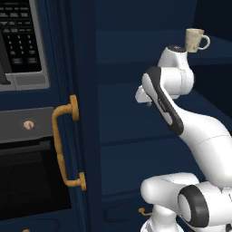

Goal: Pick the kettle from the counter and place it on the tray. Then pick the mug from the cabinet and place it on the tray. Then close the cabinet doors.

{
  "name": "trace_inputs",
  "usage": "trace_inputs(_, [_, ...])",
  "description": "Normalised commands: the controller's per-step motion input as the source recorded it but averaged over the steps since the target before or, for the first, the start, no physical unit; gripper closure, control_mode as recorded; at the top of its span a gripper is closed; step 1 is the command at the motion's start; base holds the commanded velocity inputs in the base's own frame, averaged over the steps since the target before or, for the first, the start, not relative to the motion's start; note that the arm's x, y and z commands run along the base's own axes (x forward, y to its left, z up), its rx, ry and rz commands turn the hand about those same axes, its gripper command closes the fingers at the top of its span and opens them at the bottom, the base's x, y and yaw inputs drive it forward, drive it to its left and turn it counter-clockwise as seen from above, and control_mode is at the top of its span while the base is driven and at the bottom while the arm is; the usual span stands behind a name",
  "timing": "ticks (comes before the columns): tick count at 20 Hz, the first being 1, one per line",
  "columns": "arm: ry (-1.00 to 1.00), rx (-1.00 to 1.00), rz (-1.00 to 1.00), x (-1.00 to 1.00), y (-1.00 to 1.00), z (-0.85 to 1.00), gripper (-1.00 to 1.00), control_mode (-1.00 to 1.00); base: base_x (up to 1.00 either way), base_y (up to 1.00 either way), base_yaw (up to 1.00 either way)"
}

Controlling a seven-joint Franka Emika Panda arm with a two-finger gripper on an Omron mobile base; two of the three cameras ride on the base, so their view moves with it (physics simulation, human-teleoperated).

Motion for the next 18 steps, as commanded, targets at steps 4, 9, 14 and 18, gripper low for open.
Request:
trace_inputs(4, [-0.04,0.03,0.00,-0.13,-0.08,-0.05,-1.00,-1.00,0.00,0.00,0.00])
trace_inputs(9, [-0.36,0.05,0.00,-0.54,-0.56,0.06,-1.00,-1.00,0.00,0.00,0.00])
trace_inputs(14, [-0.61,0.00,0.01,-0.54,-0.75,0.83,-1.00,-1.00,0.00,0.00,0.00])
trace_inputs(18, [-0.59,0.00,0.01,-0.56,-0.53,1.00,-1.00,-1.00,0.00,0.00,0.00])
